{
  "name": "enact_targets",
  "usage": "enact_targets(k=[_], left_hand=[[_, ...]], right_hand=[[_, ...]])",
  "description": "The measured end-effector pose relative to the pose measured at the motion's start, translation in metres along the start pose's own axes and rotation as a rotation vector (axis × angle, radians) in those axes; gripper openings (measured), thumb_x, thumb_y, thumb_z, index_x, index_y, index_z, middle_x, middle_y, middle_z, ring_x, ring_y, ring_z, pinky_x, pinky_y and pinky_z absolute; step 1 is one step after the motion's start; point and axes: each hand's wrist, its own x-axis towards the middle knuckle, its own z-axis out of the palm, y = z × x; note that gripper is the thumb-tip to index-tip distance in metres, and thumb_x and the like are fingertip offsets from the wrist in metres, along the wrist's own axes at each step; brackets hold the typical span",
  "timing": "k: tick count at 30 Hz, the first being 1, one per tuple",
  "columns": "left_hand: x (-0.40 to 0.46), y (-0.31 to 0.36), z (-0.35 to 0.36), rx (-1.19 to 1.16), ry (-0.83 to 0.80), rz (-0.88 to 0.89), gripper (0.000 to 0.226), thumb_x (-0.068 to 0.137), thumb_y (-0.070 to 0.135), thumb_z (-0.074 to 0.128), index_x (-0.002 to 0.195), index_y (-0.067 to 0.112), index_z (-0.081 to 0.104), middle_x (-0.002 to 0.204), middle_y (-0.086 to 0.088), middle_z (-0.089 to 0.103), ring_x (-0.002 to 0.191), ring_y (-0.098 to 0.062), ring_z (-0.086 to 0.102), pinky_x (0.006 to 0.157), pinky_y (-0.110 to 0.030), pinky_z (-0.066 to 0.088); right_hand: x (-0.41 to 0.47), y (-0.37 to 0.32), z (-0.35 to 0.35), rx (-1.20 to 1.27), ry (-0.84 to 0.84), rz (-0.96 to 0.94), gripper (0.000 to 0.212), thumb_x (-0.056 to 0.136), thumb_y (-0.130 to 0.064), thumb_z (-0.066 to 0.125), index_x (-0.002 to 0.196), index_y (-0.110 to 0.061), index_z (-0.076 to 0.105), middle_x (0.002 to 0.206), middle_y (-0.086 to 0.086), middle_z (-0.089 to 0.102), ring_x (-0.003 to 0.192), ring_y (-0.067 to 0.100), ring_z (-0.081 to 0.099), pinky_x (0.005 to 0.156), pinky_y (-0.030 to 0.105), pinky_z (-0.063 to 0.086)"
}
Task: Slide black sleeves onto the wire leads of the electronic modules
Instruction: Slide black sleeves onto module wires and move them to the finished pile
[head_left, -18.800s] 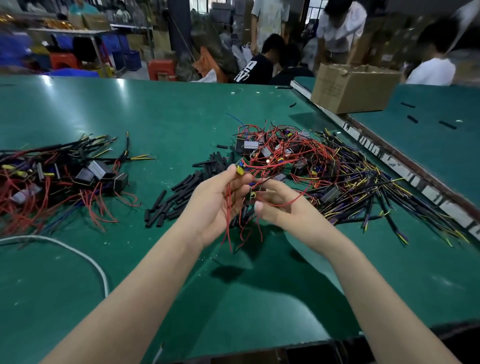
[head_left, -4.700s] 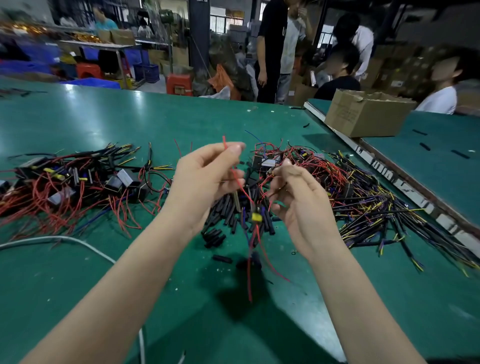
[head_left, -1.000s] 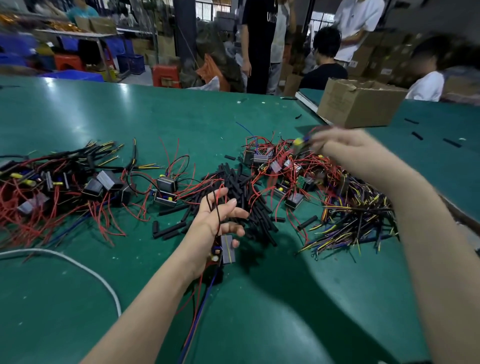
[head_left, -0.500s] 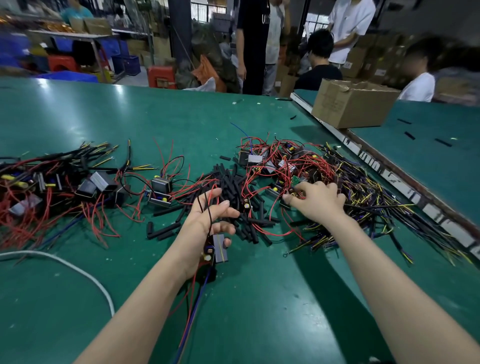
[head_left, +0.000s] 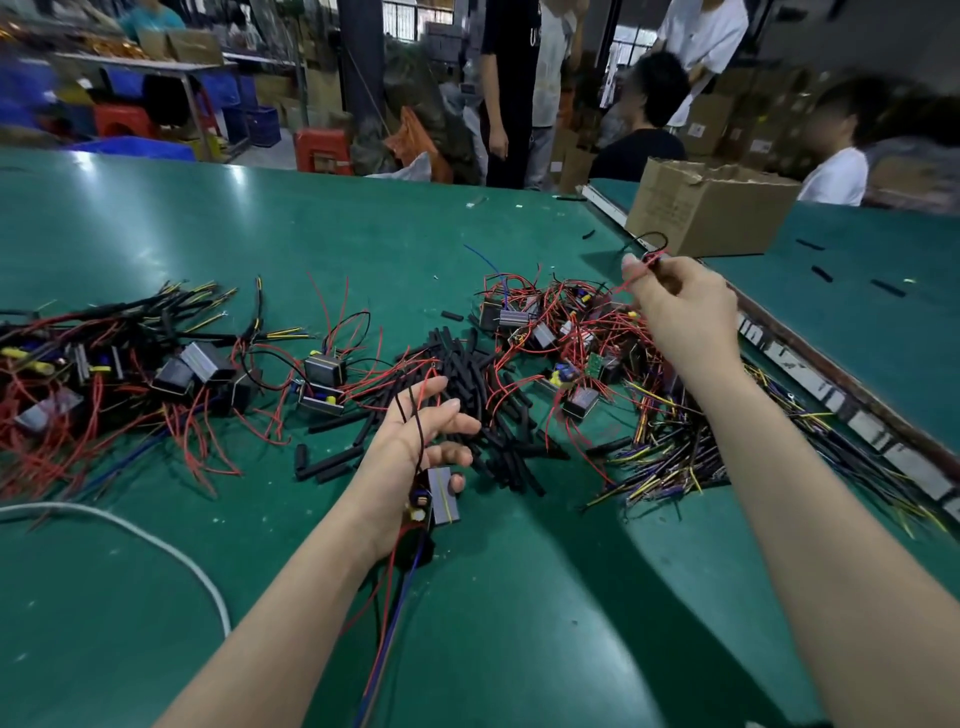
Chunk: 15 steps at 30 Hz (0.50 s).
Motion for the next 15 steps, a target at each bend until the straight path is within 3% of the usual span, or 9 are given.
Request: enact_targets(k=[4,6,8,12,15], left_hand=[[0.0,0.001,-0.001,-0.015,0.013,-0.002,0.038,0.08,0.024,0.06,0.116,0.024,0.05,0.074,-0.003,0.067,0.05,-0.014,0.054,0.041,-0.023,0.042],[0.0,0.0,-0.002,-0.02,0.021,-0.003,0.032,0.085,0.021,0.058,0.116,0.024,0.049,0.073,-0.003,0.067,0.05,-0.014,0.054,0.042,-0.023,0.042],[-0.001,-0.001,-0.002,-0.025,0.024,-0.009,0.034,0.084,0.022,0.058,0.117,0.024,0.049,0.073,-0.003,0.067,0.05,-0.014,0.054,0.042,-0.023,0.042],[-0.002,0.0,0.0,0.003,0.02,-0.015,0.046,0.075,0.027,0.062,0.118,0.023,0.048,0.074,-0.003,0.068,0.051,-0.013,0.055,0.042,-0.024,0.042],[-0.001,-0.002,0.001,0.02,0.037,-0.027,0.028,0.089,0.019,0.056,0.115,0.025,0.049,0.072,-0.002,0.068,0.05,-0.014,0.055,0.042,-0.023,0.041]], right_hand=[[0.001,-0.008,0.0,0.327,-0.085,0.233,0.034,0.092,-0.046,0.058,0.071,-0.02,0.057,0.058,-0.002,0.058,0.046,0.006,0.04,0.05,0.022,0.031],[0.005,-0.005,-0.006,0.362,-0.089,0.383,0.033,0.091,-0.044,0.06,0.07,-0.018,0.059,0.056,0.0,0.056,0.038,0.008,0.036,0.04,0.02,0.027],[0.008,0.007,-0.018,0.142,-0.153,0.482,0.037,0.09,-0.045,0.059,0.069,-0.014,0.06,0.057,0.002,0.057,0.037,0.01,0.035,0.039,0.022,0.028],[0.005,0.033,-0.029,-0.431,-0.457,0.521,0.038,0.097,-0.033,0.053,0.08,0.0,0.057,0.063,0.011,0.063,0.05,0.021,0.049,0.048,0.026,0.035],[0.001,0.043,-0.027,-0.608,-0.449,0.534,0.022,0.096,-0.018,0.048,0.097,0.002,0.057,0.083,0.021,0.068,0.079,0.031,0.064,0.062,0.029,0.044]])
